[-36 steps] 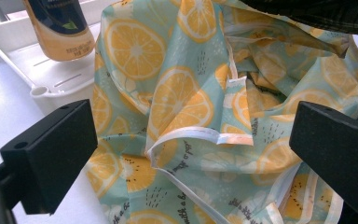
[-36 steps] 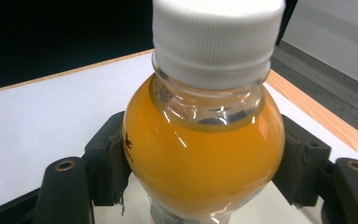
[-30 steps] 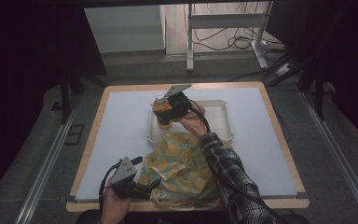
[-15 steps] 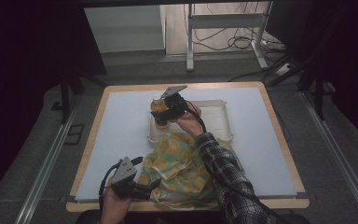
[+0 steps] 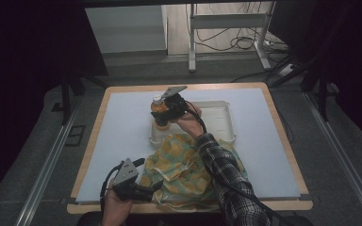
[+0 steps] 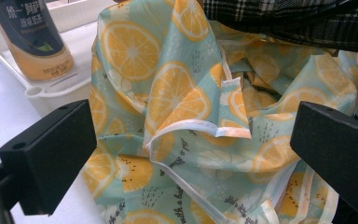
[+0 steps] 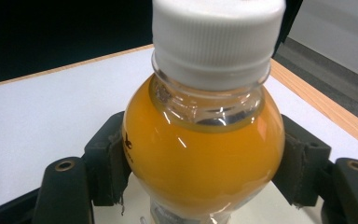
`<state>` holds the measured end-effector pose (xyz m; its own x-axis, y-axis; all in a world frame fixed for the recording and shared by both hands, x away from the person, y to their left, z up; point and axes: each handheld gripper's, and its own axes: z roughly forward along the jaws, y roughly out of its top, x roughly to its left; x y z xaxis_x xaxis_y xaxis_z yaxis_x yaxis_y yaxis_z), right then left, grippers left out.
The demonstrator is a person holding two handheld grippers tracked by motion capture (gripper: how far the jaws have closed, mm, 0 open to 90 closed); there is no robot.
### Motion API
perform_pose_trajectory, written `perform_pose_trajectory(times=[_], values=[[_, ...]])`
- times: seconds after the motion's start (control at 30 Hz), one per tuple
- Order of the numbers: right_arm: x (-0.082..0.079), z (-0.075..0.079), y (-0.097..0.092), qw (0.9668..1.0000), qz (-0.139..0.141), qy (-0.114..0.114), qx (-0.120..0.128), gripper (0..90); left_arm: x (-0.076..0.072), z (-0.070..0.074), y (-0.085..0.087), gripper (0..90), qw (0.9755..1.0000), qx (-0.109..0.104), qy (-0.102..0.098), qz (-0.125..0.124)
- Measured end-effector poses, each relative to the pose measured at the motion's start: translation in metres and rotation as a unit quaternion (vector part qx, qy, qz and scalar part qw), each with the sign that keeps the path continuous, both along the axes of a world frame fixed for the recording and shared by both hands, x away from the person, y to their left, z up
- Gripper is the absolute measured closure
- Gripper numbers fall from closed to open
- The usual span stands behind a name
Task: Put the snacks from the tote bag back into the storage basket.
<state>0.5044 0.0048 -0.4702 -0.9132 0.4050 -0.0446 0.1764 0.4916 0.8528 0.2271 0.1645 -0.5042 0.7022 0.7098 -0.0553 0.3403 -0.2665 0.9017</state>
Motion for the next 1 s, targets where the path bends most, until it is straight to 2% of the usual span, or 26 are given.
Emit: perform_pose_trajectory(times=[0.63, 1.0], values=[[0.0015, 0.0003, -0.0006, 1.0, 0.001, 0.009, -0.002, 28.5, -0.0001, -0.0002, -0.0009, 0.4, 1.0, 0.002, 0.0, -0.001], [0.0006, 0.002, -0.0022, 0.9997, -0.012, 0.02, -0.01, 17.4, 0.0001, -0.0005, -0.002, 0.4, 1.0, 0.004, 0.0, -0.001]])
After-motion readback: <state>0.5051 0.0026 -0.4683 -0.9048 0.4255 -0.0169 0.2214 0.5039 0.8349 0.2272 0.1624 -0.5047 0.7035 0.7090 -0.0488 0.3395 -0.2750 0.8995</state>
